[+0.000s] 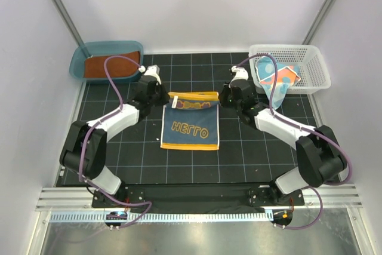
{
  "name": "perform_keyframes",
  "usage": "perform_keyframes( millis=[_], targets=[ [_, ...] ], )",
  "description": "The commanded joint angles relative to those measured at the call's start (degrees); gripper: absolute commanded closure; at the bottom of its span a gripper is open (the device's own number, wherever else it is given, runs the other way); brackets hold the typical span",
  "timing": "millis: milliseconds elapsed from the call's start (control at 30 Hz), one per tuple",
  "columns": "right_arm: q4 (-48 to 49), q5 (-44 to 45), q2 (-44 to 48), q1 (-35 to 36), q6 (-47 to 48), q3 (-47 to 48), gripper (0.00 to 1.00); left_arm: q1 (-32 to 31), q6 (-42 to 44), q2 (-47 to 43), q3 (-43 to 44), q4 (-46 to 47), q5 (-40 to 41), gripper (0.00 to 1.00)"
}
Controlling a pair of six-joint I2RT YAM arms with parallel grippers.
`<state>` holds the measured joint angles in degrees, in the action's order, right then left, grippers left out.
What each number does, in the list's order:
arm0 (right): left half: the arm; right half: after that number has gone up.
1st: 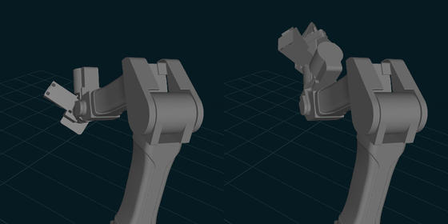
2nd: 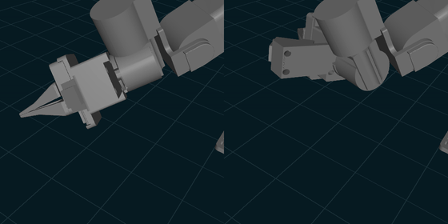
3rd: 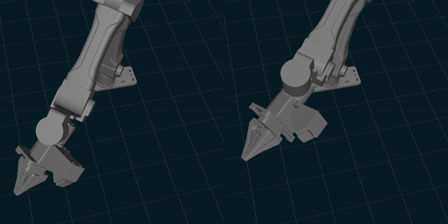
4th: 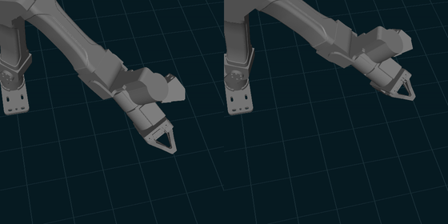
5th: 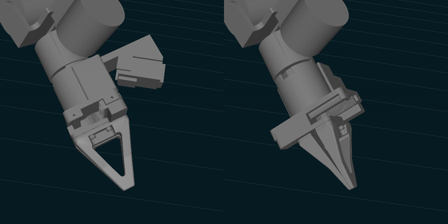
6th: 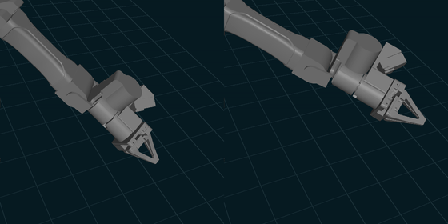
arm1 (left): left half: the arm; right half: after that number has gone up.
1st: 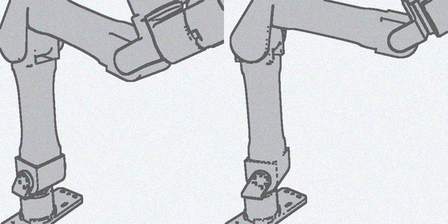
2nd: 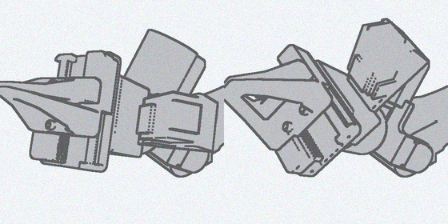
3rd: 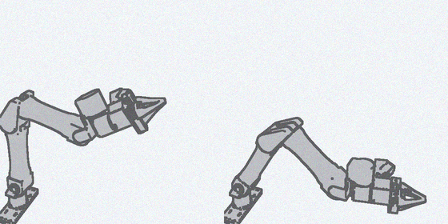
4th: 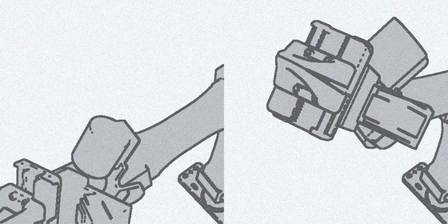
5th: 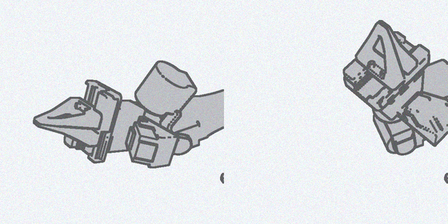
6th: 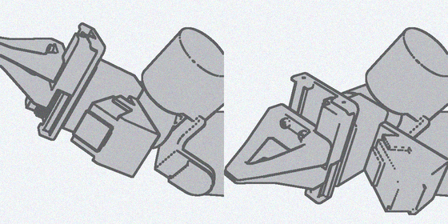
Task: Fold and stack the towels
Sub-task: Fold the towel
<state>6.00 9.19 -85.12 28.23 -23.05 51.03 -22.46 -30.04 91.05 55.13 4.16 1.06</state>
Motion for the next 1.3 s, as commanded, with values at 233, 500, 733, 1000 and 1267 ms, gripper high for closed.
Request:
perform_keyframes(
  millis=[233,500,733,1000,1267],
  targets=[
    [1.73,5.48,7.25,4.99,-1.91,-4.09,0.99,-2.33,-0.46,-7.55,-3.63,-0.56,5.53,1.00],
    [1.03,7.51,9.45,6.93,-2.79,-6.11,0.99,-4.61,-0.63,-9.39,-5.47,-1.88,7.11,1.00],
    [0.50,9.18,11.38,9.30,-2.97,-8.04,0.99,-4.70,-1.07,-11.76,-7.94,-2.14,7.64,1.00],
    [-0.73,11.73,13.93,11.76,-3.32,-9.45,0.99,-4.96,-1.07,-14.75,-9.78,-2.93,7.64,1.00],
    [-0.99,12.96,15.95,12.82,-4.11,-12.08,0.99,-6.10,-1.16,-16.34,-12.15,-3.37,7.73,1.00]
  ],
)
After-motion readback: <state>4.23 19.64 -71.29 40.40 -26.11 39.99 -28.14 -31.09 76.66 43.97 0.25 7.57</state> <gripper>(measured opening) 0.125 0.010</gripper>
